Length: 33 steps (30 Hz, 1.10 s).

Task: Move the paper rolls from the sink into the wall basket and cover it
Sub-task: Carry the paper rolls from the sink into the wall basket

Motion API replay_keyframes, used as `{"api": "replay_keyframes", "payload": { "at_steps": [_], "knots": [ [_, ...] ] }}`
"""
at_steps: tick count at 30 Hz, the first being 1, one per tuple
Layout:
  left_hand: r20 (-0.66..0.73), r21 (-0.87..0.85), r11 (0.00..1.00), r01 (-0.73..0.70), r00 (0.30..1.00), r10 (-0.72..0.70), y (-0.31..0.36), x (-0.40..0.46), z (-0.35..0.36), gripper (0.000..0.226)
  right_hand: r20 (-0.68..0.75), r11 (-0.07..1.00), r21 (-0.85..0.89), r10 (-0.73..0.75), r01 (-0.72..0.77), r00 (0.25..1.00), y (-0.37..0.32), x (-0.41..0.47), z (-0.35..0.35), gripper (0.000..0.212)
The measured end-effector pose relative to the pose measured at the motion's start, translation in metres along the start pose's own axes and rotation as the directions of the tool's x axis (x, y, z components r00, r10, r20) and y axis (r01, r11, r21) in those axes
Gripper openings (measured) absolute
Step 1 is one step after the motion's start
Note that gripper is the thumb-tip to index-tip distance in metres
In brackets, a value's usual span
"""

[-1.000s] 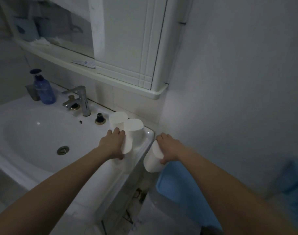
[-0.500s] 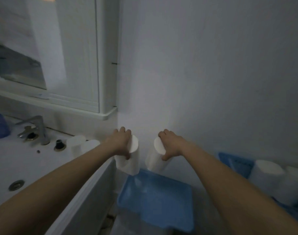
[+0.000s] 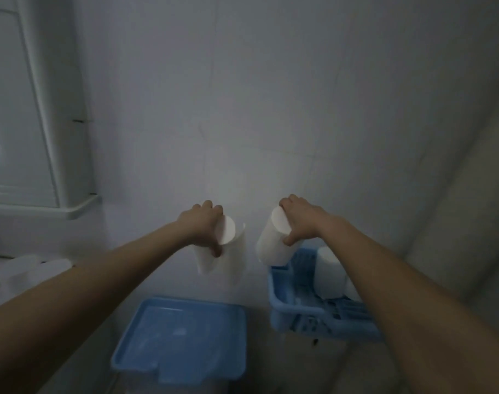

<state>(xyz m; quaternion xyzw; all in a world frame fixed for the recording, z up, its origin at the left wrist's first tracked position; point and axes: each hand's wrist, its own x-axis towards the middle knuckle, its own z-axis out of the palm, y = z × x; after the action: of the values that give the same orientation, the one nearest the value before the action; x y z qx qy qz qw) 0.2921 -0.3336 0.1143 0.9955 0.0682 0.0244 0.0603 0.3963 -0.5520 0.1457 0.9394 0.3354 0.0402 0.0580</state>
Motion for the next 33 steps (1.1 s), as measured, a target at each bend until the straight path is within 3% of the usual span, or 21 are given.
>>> {"api": "replay_keyframes", "payload": {
  "at_steps": [9,20,33],
  "knots": [
    [-0.015,-0.012,0.996,-0.084,0.996,0.084,0.065,0.027,0.005,0.097,0.032,0.993,0.005,0.118,-0.119,0.992,0.079,-0.033,0.031,0.090],
    [-0.014,0.001,0.994,-0.113,0.994,0.113,0.084,0.065,0.020,0.099,0.060,0.968,0.172,0.173,-0.181,0.983,0.110,-0.003,0.082,0.093],
    [0.008,0.026,0.993,-0.113,0.994,0.113,0.085,0.090,0.025,0.100,0.223,0.996,-0.013,0.091,-0.091,0.971,0.114,0.040,0.089,0.088]
  ]
}}
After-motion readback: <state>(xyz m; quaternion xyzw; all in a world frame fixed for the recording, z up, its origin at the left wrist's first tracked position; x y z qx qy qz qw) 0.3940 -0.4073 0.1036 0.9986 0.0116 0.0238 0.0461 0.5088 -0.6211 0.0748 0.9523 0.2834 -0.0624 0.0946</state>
